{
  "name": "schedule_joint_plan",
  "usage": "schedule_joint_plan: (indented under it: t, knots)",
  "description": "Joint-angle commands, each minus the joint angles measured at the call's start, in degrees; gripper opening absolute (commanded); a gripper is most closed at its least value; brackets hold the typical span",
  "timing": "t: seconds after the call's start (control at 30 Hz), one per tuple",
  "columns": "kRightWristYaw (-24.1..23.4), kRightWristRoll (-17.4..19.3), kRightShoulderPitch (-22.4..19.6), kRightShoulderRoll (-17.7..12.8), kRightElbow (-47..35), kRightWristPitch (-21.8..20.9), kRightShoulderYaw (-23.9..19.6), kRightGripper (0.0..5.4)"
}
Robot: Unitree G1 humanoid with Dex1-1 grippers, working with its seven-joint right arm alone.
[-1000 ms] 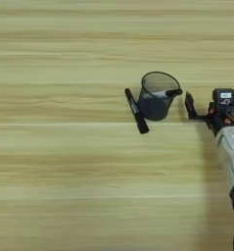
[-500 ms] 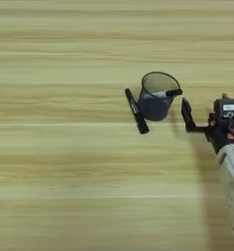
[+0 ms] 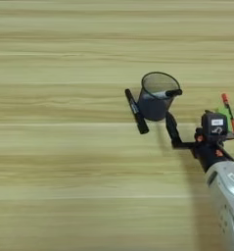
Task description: Move the objects on the table
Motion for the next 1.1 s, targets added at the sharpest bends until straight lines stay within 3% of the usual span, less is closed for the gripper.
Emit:
schedule_joint_plan:
  t: [0.03, 0.23, 1.1]
  knots:
    - [0.45, 0.14, -1.90, 0.67, -2.59, -0.88, 2.17, 5.38]
    - [0.83, -0.26, -2.41, 1.96, -1.68, -0.76, 5.66, 5.38]
    - [2.02, -0.55, -7.59, 3.45, 9.39, -1.35, 8.44, 5.38]
